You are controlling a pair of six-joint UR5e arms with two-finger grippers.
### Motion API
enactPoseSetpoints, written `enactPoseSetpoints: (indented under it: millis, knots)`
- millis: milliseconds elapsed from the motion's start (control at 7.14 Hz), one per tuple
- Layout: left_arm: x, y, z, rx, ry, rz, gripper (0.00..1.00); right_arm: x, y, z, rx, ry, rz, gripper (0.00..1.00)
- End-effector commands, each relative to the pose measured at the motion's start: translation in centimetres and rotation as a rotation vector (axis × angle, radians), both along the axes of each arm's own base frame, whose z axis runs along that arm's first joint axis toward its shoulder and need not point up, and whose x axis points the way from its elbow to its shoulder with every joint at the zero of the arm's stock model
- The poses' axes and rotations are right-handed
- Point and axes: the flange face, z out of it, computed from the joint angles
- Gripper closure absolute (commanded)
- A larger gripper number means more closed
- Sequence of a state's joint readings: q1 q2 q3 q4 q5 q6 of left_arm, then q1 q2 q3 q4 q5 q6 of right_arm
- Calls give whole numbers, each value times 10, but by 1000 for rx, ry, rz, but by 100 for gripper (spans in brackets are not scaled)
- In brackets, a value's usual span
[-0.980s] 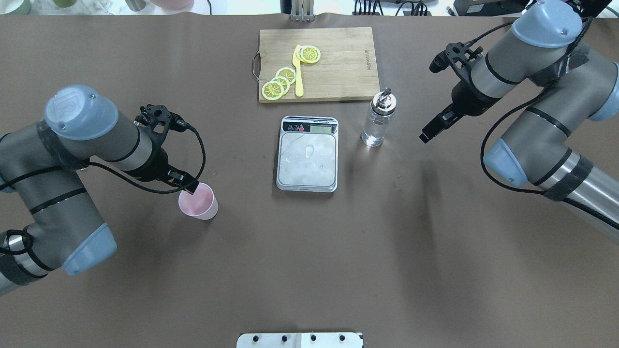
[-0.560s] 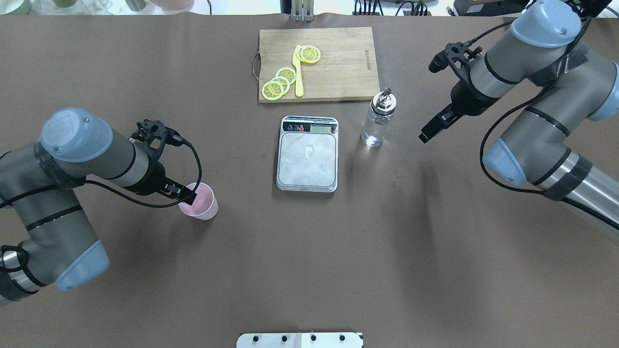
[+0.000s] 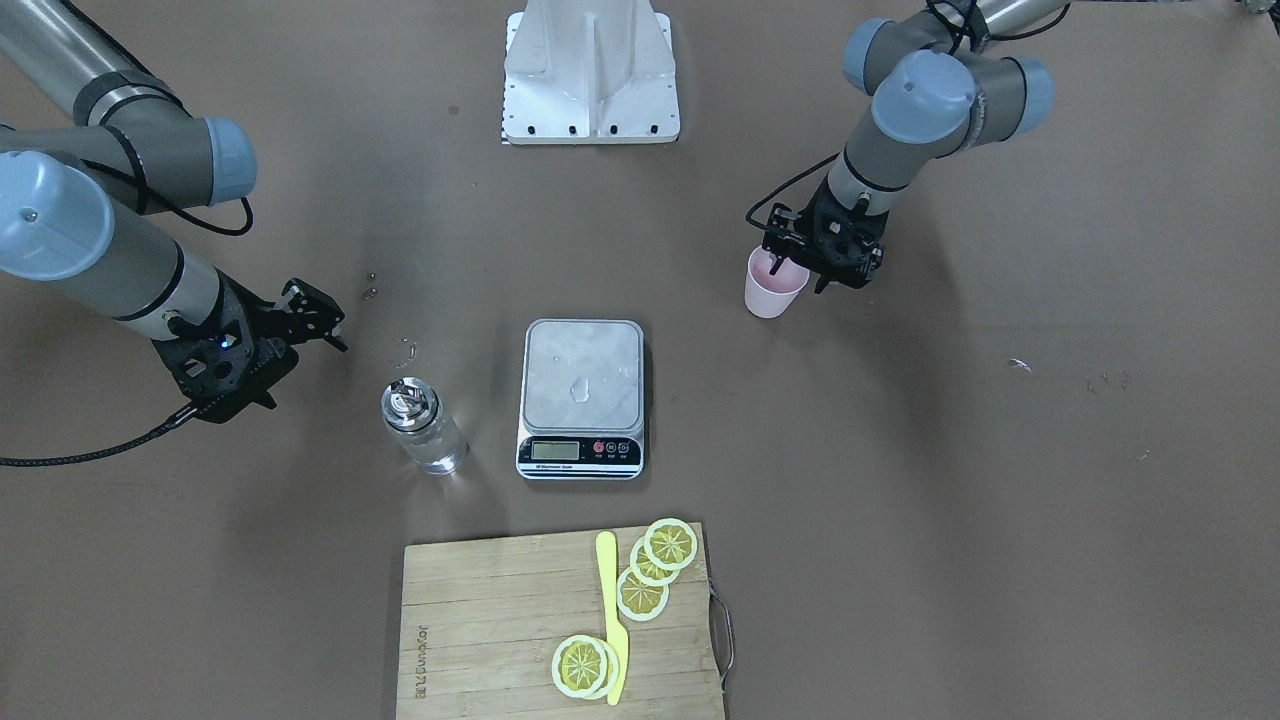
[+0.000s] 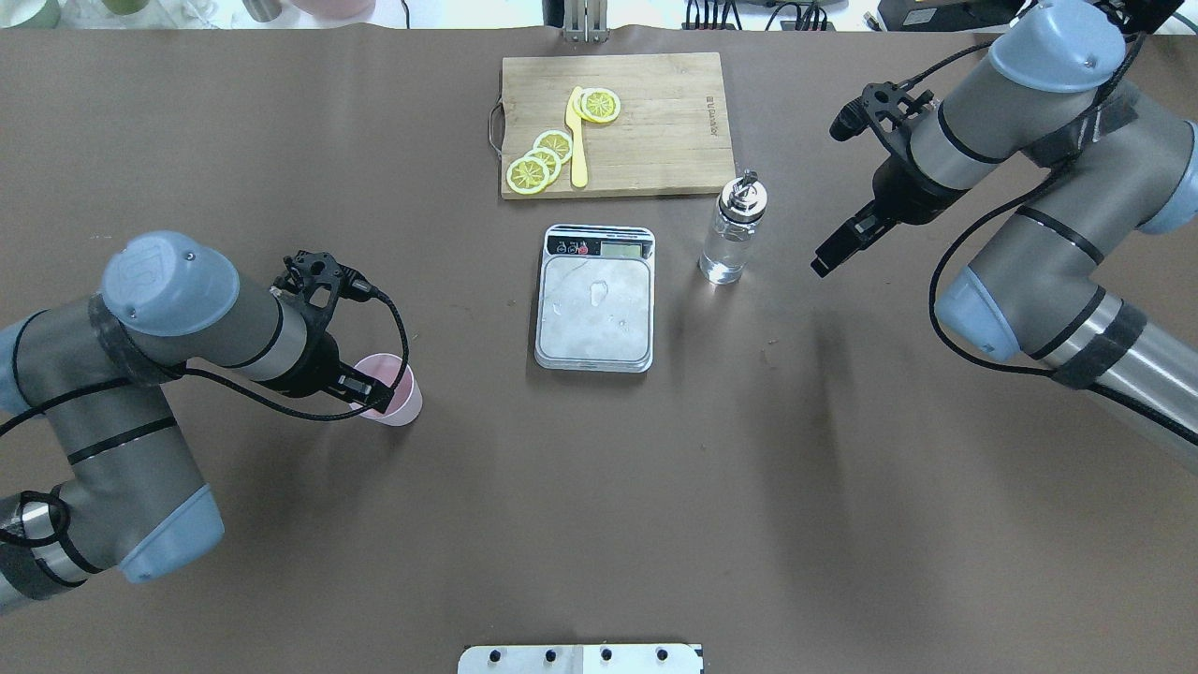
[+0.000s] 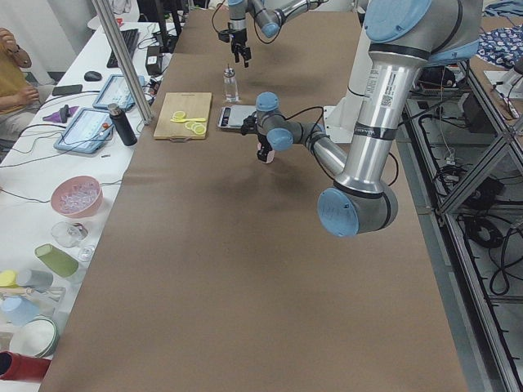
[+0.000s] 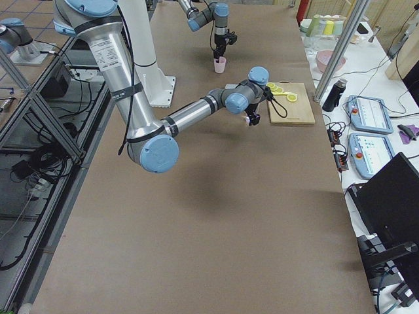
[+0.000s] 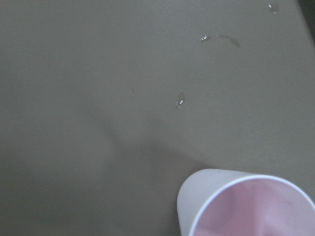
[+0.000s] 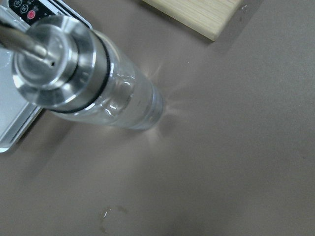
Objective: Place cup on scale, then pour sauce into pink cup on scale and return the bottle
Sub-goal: 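Lift the pink cup with the left gripper and carry it over the scale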
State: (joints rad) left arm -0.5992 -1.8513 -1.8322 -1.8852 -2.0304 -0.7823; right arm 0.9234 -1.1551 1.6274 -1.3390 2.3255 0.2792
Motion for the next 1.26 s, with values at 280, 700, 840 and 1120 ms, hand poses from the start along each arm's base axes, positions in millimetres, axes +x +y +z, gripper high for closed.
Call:
enactPoseSetpoints:
  millis: [280, 700, 840, 1120]
  knots:
    - [-9, -10, -7, -11, 15, 6, 100, -2, 0, 1, -2, 2, -2, 0]
    - [-20, -71, -147, -114, 11, -16, 100, -4, 0, 3, -5, 4, -5, 0]
    - [-14, -78, -176, -127, 3, -28, 100, -4, 0, 3, -5, 4, -5, 0]
    - [26, -115, -222, -131, -6, -42, 100, -5, 1, 1, -2, 0, -9, 0]
